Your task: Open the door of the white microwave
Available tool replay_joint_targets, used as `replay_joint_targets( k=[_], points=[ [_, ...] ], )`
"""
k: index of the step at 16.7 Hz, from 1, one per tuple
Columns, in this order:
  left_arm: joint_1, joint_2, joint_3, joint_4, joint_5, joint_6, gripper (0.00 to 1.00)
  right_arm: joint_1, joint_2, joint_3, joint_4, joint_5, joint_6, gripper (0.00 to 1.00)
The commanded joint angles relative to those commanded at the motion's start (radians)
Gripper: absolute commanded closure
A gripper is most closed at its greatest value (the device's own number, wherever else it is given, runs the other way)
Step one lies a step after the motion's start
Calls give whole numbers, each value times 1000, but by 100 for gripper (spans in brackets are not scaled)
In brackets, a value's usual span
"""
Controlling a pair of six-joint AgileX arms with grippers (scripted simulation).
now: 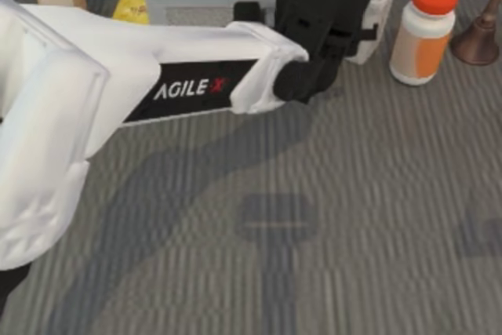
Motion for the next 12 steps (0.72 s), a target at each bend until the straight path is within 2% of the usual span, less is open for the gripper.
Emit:
replay_joint_targets(
  k=[7, 12],
  points=[
    [0, 0, 0, 0, 0, 0, 98, 0, 0, 0, 0, 0, 0, 0],
    [0, 0, 0, 0, 0, 0, 100, 0, 0, 0, 0, 0, 0, 0]
  ],
)
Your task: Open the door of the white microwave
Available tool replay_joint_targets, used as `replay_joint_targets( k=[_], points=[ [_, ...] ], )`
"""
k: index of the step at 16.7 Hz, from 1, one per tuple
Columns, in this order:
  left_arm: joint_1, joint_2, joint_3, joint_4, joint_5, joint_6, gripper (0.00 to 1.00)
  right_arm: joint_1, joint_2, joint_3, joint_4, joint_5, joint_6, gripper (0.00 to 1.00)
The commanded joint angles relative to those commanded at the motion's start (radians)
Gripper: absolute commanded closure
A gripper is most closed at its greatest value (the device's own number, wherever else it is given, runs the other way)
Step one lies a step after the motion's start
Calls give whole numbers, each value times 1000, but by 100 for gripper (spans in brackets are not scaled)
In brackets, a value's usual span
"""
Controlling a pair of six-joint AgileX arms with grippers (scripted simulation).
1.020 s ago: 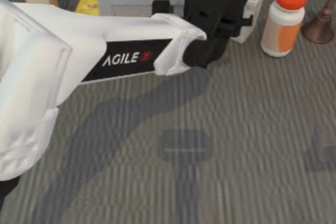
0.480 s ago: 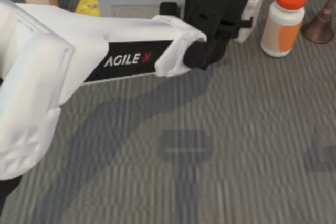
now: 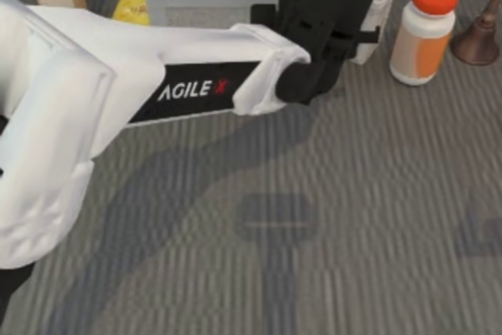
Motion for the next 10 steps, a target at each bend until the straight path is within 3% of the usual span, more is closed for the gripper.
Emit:
replay_joint_targets(
  k=[3, 4, 6, 10],
  points=[
    [0, 0, 0, 0, 0, 0, 100, 0, 0, 0, 0, 0, 0, 0],
    [-61, -22, -40, -1, 5, -2, 100, 0, 0, 0, 0, 0, 0, 0],
    [-60, -16, -28, -14, 8, -6, 100, 0, 0, 0, 0, 0, 0, 0],
    [-50, 38, 107, -166, 45, -44, 100, 0, 0, 0, 0, 0, 0, 0]
  ],
)
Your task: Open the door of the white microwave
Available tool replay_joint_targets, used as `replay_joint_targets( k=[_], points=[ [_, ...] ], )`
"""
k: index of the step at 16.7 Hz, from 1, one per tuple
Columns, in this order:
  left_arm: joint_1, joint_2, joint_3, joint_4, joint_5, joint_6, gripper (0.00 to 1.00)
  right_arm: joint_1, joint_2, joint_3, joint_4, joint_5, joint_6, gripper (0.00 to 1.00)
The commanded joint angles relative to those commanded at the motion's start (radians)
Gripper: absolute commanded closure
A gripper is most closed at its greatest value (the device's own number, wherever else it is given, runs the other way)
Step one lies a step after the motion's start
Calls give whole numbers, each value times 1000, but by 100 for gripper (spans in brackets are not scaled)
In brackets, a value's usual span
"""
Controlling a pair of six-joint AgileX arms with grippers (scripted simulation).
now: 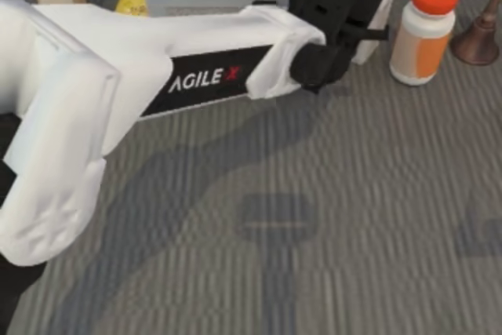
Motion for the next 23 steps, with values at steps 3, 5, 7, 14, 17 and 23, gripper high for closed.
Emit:
replay_joint_targets(
  k=[3, 5, 7, 14, 17, 23],
  points=[
    [16, 61, 163, -222, 51, -48, 100, 0, 0, 0, 0, 0, 0, 0],
    [29, 101, 284, -405, 93, -84, 100, 0, 0, 0, 0, 0, 0, 0],
    [44, 136, 404, -588, 139, -121, 100, 0, 0, 0, 0, 0, 0, 0],
    [87, 202, 677, -964, 260, -209, 100, 0, 0, 0, 0, 0, 0, 0],
    [89, 205, 689, -977, 266, -213, 100, 0, 0, 0, 0, 0, 0, 0],
    [89, 205, 689, -977, 266, -213, 100, 0, 0, 0, 0, 0, 0, 0]
  ],
)
